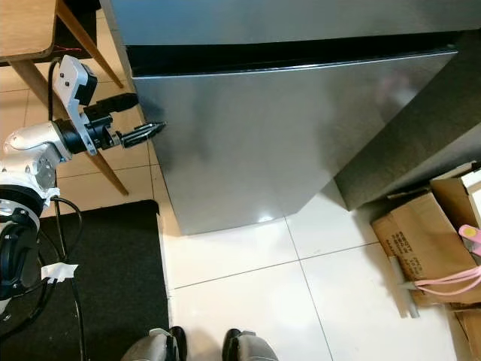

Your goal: Restocking fridge

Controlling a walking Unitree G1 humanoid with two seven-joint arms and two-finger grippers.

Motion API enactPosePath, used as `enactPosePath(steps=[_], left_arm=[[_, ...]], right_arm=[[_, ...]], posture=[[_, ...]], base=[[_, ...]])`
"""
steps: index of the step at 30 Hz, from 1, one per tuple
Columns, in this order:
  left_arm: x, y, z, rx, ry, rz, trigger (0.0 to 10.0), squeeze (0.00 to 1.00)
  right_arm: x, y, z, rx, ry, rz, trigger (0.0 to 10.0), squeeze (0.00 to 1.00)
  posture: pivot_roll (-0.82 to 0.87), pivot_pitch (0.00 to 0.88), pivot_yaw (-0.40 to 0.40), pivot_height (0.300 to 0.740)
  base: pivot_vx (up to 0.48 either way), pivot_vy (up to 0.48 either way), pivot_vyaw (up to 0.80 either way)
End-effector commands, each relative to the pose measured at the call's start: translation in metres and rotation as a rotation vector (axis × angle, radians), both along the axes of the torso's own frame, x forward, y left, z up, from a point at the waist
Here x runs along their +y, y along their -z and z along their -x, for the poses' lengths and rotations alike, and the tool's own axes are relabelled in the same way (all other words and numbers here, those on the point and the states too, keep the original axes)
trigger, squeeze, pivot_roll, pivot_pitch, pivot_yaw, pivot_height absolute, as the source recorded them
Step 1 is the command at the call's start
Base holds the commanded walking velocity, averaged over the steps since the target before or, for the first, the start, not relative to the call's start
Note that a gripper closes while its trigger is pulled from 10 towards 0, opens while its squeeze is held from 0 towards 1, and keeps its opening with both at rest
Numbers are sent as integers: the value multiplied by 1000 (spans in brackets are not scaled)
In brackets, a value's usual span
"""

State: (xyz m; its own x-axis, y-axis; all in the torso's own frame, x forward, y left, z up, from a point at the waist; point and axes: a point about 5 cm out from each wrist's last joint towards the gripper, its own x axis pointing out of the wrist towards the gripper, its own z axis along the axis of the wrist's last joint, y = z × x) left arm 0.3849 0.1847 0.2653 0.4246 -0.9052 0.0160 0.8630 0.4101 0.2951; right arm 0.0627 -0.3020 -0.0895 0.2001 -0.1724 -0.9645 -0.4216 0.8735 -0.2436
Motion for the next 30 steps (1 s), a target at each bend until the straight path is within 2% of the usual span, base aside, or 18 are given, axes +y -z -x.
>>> enactPosePath(steps=[1, 4, 9, 16, 18, 21, 24, 25, 28, 29, 30], left_arm=[[-30, 24, 5, 84, 187, -75, 10000, 0], [-37, 30, 9, 103, 248, -88, 10000, 0], [-39, 35, 10, 114, 254, -90, 10000, 0], [-48, 50, 17, 171, 360, -93, 10000, 0], [-54, 63, 25, 233, 431, -80, 10000, 0], [-57, 72, 32, 280, 466, -58, 10000, 0], [-57, 104, 60, 432, 540, -8, 10000, 0], [-57, 104, 60, 432, 540, -8, 10000, 0], [-33, 139, 69, 548, 430, 49, 10000, 0], [-33, 139, 69, 548, 430, 49, 10000, 0], [-27, 148, 72, 577, 402, 59, 10000, 0]], right_arm=[[1, 3, 17, 51, 25, 8, 10000, 0], [2, 4, 15, 45, 29, 6, 10000, 0], [4, 5, 14, 42, 33, 3, 10000, 0], [8, 6, 13, 39, 42, -4, 10000, 0], [10, 7, 12, 38, 44, -6, 10000, 0], [11, 7, 11, 37, 45, -7, 10000, 0], [14, 8, 6, 31, 47, -12, 10000, 0], [14, 8, 6, 31, 47, -12, 10000, 0], [16, 8, 2, 24, 47, -16, 10000, 0], [16, 8, 2, 24, 47, -16, 10000, 0], [17, 8, 1, 23, 46, -16, 10000, 0]], posture=[[-236, 338, -47, 740], [-235, 331, -39, 740], [-232, 326, -34, 740], [-225, 309, -23, 740], [-215, 300, -23, 740], [-211, 295, -24, 740], [-200, 278, -24, 740], [-200, 278, -24, 740], [-189, 265, -23, 740], [-189, 265, -23, 740], [-189, 265, -23, 740]], base=[[0, 0, 0], [0, 0, 0], [0, 0, 0], [0, 0, 0], [0, 0, 0], [0, 0, 0], [0, 0, 0], [0, 0, 0], [0, 0, 0], [0, 0, 0], [0, 0, 0]])
